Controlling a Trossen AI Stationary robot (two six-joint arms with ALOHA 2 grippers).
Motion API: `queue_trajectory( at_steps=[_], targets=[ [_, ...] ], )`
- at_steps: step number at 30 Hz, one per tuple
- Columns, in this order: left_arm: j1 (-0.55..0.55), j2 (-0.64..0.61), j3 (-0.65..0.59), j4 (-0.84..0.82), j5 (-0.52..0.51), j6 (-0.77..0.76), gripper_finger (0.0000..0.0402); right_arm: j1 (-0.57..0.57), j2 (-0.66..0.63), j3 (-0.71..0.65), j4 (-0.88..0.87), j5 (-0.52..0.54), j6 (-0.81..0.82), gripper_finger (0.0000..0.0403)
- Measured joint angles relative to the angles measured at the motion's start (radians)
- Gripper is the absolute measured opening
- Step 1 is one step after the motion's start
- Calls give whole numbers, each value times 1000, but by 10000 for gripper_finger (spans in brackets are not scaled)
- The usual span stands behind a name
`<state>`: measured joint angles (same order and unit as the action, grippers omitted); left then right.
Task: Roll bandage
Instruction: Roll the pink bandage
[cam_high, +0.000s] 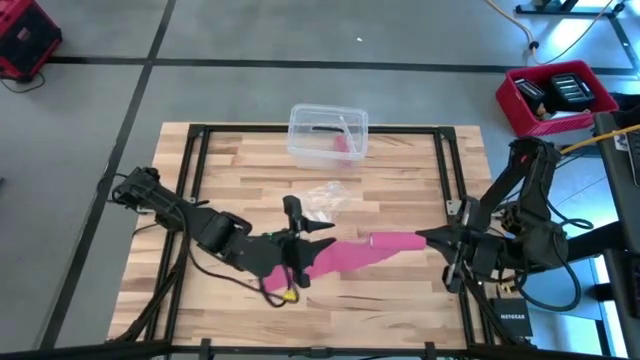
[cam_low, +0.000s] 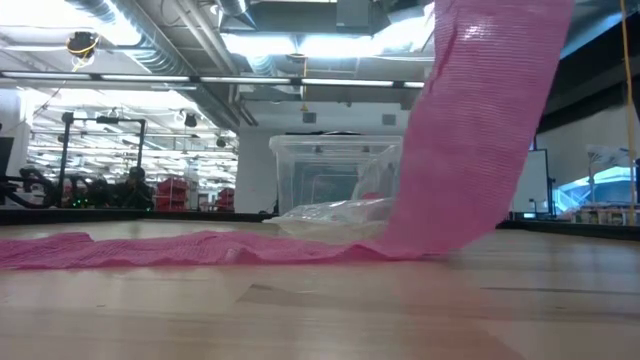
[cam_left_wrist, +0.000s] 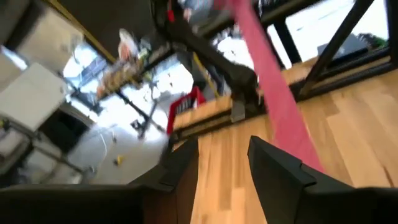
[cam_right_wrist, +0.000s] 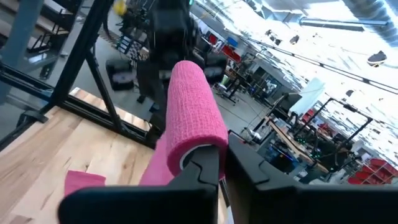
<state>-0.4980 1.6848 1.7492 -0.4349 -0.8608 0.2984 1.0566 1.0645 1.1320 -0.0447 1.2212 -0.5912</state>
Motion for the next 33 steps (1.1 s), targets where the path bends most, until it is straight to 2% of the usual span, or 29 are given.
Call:
queue_trajectory(
  at_steps=[5, 9, 17, 27, 33],
  targets=[
    [23, 2, -78, 15, 9, -83, 129, -3, 1, 0, -10, 0, 23, 14],
    [24, 2, -108, 108, 12, -102, 129, -3, 1, 0, -10, 1, 24, 12],
    [-40, 2, -106, 442, 16, 96, 129, -72, 14, 0, -47, -4, 92, 12],
    [-28, 1, -106, 448, 11, 56, 129, -198, 86, 0, -70, -11, 136, 12],
    [-5, 1, -106, 443, -8, 50, 129, -213, 104, 0, -69, -36, 136, 15]
  ],
)
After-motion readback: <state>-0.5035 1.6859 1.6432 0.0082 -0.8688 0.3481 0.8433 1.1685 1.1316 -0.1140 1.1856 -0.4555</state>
